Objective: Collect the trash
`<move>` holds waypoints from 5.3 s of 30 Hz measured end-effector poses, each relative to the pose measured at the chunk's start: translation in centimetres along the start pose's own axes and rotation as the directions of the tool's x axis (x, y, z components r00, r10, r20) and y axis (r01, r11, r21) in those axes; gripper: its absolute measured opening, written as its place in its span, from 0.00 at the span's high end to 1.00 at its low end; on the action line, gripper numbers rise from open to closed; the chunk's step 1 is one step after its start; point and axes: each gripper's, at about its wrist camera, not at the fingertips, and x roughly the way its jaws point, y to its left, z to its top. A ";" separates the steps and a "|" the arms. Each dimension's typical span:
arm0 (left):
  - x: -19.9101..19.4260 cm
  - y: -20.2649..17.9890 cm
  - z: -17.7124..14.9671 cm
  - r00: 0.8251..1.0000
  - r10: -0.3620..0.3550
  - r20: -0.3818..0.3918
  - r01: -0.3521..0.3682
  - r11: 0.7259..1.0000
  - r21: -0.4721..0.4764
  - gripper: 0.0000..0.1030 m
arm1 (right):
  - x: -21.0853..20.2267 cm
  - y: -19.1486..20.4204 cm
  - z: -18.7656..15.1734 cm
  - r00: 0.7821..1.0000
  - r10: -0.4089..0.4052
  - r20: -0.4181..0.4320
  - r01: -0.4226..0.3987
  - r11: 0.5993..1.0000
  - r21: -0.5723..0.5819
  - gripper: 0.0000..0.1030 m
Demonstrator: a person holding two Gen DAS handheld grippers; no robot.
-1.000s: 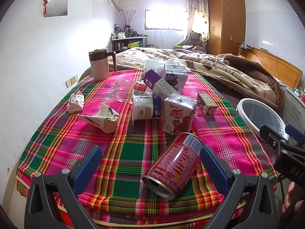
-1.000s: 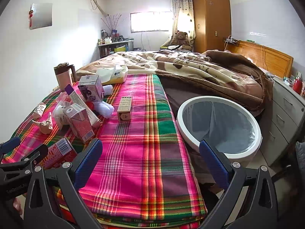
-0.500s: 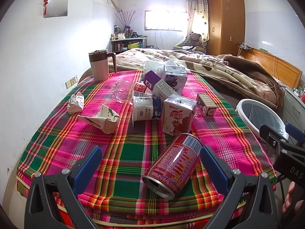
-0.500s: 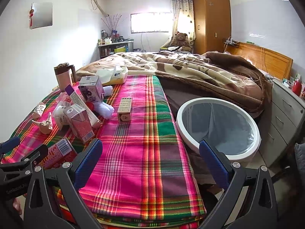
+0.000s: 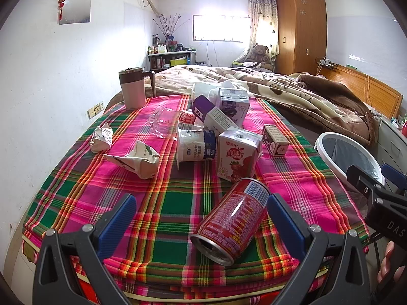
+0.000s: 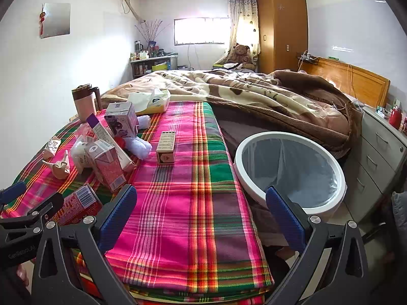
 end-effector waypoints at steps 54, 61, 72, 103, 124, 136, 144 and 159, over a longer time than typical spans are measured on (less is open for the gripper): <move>5.0 -0.1 -1.2 0.967 -0.196 -0.162 0.205 0.978 0.044 0.21 | 5.1 4.5 2.6 0.983 0.179 -0.045 -0.183 0.977 -0.112 0.00; 6.1 0.2 -1.7 0.952 -0.220 -0.214 0.231 0.972 0.030 0.42 | 6.0 6.7 3.2 0.968 0.241 -0.074 -0.250 0.955 -0.160 0.05; 5.9 3.8 -1.9 0.967 -0.164 -0.195 0.157 0.986 -0.050 0.47 | 8.0 9.3 3.2 0.922 0.355 -0.156 -0.379 0.910 -0.171 0.27; 6.2 4.2 0.6 0.966 -0.202 -0.160 0.186 0.976 -0.110 0.47 | 5.8 7.9 3.1 0.918 0.386 -0.094 -0.396 0.908 -0.139 0.55; 5.8 -9.6 7.9 0.906 -0.414 -0.094 0.421 0.903 0.083 0.47 | 3.2 -4.7 5.3 0.986 0.152 0.061 -0.154 0.988 0.031 0.55; 8.6 -20.5 9.1 0.843 -0.515 -0.157 0.537 0.823 0.185 0.47 | 5.7 -10.6 4.4 0.999 -0.035 -0.006 0.035 0.991 0.128 0.55; 10.2 -25.1 8.6 0.826 -0.522 -0.214 0.562 0.797 0.222 0.47 | 6.5 -14.2 3.6 0.993 -0.105 -0.053 0.112 0.980 0.163 0.55; 11.7 -25.7 8.6 0.812 -0.535 -0.232 0.578 0.793 0.195 0.28 | 8.0 -15.9 2.9 0.980 -0.160 -0.122 0.178 0.972 0.152 0.54</move>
